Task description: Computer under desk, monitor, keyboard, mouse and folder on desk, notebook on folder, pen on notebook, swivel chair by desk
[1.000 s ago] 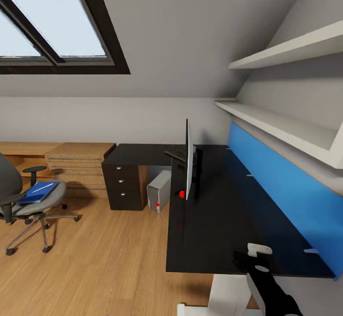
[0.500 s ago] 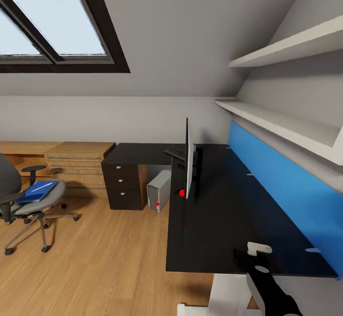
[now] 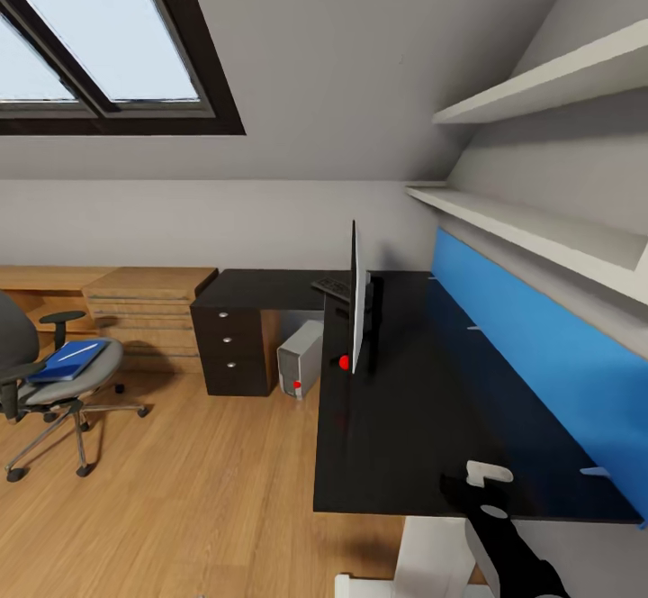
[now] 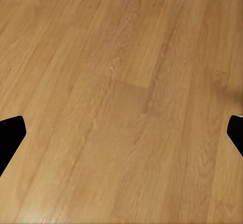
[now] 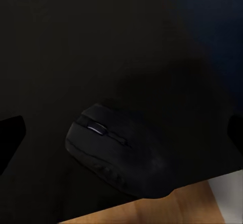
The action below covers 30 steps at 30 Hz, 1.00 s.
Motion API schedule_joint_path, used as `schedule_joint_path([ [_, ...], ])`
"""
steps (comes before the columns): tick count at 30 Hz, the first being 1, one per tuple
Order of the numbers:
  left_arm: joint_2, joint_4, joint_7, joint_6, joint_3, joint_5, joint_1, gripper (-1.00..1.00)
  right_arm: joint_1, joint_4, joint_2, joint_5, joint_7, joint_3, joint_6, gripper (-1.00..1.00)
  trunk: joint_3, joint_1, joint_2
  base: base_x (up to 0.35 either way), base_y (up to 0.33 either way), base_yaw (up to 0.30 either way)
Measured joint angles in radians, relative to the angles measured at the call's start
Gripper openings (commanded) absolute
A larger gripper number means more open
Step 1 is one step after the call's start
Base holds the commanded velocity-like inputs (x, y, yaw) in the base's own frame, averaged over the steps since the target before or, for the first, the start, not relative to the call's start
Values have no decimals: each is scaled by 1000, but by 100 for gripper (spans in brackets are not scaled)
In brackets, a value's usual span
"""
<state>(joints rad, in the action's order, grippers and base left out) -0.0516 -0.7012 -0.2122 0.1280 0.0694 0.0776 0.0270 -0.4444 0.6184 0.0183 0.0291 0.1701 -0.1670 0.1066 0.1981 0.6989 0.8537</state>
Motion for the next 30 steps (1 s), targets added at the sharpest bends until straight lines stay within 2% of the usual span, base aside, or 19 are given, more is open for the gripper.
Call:
schedule_joint_path([
  [17,0,1,0,-1,0,0,0,100,0,0,-1,0,1,0,3,100,53,65,119,0,0,0],
  [26,-1,1,0,0,0,0,0,100,0,1,-1,0,1,0,3,100,53,65,119,0,0,0],
  [30,-1,2,-1,0,0,0,0,100,0,1,-1,0,1,0,3,100,66,81,147,0,0,0],
])
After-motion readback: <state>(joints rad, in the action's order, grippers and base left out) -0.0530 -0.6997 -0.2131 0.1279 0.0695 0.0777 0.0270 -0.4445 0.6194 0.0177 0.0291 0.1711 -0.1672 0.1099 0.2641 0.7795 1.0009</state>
